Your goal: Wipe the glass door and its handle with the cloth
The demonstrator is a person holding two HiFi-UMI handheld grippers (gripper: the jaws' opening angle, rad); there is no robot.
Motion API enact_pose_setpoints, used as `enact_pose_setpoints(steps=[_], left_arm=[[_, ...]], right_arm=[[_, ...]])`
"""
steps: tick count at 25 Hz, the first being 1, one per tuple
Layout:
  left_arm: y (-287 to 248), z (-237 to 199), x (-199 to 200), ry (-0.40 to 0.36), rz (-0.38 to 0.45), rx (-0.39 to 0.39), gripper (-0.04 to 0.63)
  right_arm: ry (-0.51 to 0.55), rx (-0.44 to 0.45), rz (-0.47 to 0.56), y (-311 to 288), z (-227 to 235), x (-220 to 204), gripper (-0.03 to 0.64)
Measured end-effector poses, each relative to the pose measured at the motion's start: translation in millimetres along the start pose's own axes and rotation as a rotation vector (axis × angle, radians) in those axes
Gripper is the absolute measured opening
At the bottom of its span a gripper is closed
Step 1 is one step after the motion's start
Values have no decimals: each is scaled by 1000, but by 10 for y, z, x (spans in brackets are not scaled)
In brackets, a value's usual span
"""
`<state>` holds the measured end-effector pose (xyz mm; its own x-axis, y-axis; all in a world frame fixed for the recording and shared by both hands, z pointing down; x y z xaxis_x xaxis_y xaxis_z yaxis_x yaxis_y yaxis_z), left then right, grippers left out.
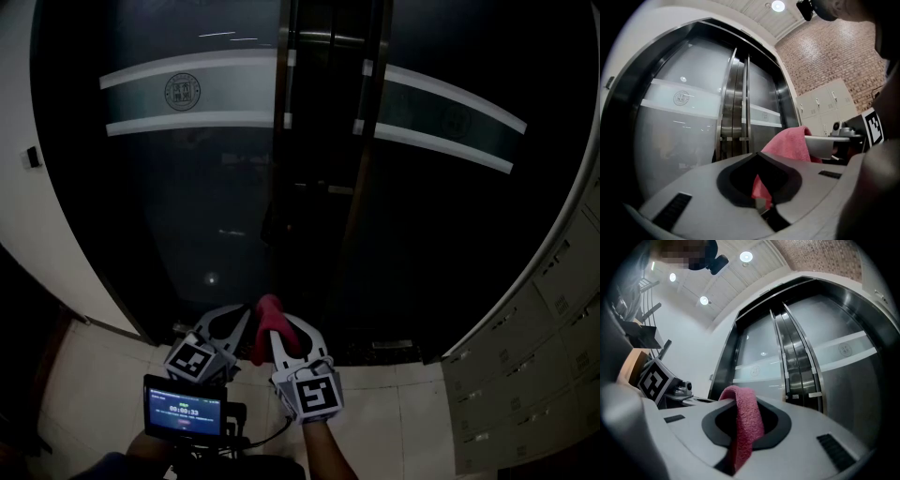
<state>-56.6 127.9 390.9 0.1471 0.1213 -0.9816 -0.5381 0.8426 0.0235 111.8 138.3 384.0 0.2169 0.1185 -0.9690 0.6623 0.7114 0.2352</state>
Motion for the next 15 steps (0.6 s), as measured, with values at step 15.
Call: enact_pose_setpoints(steps=[15], left_arm=[[166, -78, -23, -19, 7, -33, 11]], right_arm=[[14, -34, -11, -66, -212, -25, 25]])
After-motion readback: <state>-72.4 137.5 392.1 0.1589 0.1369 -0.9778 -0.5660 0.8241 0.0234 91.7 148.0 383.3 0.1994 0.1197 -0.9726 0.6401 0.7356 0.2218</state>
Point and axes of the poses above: the fingertips, and each gripper's own axes: y backward along the fingers, z to its right, x out of its top, the point moved 10 cm from there along y, backward along the fingers, and after that the axes turned 9 degrees about -y, right-handed, at the moved point
